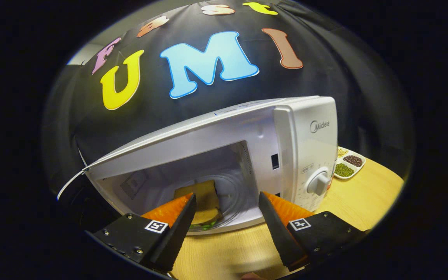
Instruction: Open the microwave, put the food inside, and close the microwave door.
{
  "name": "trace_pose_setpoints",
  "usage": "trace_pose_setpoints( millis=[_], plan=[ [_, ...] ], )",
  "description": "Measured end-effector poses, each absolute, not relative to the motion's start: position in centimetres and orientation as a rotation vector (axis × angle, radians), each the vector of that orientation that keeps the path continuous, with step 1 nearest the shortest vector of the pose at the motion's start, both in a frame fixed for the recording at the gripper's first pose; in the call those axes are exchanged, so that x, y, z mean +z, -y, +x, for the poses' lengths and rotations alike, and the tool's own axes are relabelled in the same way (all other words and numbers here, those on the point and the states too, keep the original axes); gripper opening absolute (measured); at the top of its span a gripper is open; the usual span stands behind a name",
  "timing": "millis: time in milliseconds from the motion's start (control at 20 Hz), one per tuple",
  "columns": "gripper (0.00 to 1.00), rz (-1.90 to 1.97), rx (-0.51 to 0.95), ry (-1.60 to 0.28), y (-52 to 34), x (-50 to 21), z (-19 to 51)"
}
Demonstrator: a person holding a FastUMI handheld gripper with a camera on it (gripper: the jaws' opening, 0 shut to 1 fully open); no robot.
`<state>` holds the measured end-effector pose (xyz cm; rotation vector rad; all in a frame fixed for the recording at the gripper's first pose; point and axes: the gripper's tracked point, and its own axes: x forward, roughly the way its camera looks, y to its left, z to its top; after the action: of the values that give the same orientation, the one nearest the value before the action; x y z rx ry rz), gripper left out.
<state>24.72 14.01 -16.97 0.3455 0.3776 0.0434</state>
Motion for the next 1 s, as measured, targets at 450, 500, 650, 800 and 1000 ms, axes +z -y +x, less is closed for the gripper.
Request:
trace_pose_setpoints(
  millis=[450, 500, 650, 800, 1000],
  plan=[
    [0.97, 0.311, 0.132, -0.297, -10.7, -9.2, 14.7],
    [0.97, 0.306, 0.147, -0.289, -10.6, -8.5, 13.9],
    [0.97, 0.294, 0.186, -0.275, -10.3, -6.7, 11.3],
    [0.97, 0.299, 0.246, -0.258, -11.2, -4.8, 8.9],
    [0.97, 0.306, 0.377, -0.217, -14.0, -1.5, 5.2]
  ],
)
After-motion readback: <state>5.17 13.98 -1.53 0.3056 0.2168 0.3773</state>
